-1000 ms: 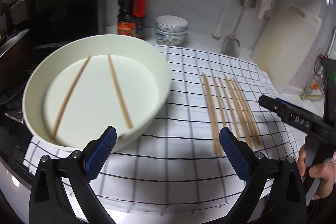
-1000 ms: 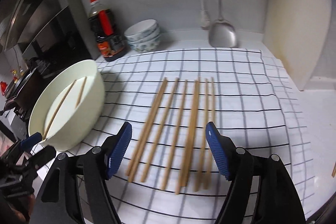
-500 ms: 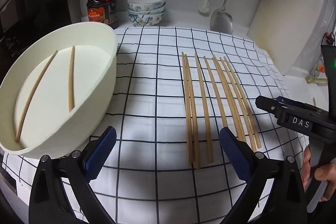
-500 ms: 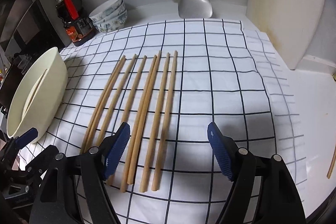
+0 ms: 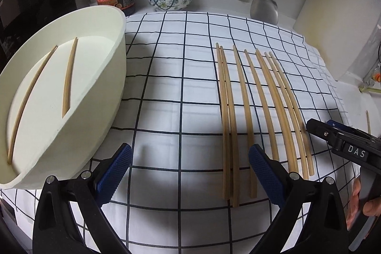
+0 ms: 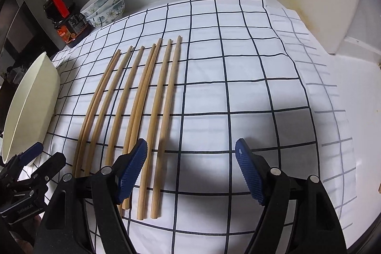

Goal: Organize utensils
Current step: 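Move both open tools back over the remaining chopsticks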

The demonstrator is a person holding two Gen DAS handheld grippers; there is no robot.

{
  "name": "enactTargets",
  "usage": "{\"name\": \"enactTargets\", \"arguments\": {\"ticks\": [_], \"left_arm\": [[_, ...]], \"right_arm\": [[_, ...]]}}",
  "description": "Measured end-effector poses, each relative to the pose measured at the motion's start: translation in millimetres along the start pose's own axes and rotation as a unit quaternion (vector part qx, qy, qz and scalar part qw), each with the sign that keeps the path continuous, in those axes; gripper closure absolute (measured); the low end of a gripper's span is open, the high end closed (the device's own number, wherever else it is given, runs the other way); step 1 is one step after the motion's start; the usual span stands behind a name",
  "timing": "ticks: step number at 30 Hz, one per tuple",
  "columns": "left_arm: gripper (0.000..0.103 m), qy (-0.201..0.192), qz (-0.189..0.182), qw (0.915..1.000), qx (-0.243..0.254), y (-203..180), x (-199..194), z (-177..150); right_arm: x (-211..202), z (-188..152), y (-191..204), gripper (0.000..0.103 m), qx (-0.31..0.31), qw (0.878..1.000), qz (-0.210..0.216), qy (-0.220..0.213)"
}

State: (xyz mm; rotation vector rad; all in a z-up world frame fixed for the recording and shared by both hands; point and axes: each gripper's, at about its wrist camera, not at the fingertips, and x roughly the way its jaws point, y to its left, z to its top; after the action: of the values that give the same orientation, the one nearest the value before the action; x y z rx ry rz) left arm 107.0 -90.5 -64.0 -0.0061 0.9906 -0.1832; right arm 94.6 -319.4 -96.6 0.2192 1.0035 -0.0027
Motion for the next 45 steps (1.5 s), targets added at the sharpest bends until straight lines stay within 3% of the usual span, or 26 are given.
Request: {"name": "enactTargets", "arguments": {"ticks": [14, 45], "left_arm": [[0.006, 0.013, 0.019, 0.9997, 0.009, -4, 13, 2], [0.005, 0.015, 0.058, 0.9982, 0.010, -10, 30, 1]], "right_arm": [[10, -3, 5, 0.030, -0.036, 0.997, -0.063, 0.003], [7, -4, -6, 0.030, -0.024, 0.998, -0.066, -0.005]]}}
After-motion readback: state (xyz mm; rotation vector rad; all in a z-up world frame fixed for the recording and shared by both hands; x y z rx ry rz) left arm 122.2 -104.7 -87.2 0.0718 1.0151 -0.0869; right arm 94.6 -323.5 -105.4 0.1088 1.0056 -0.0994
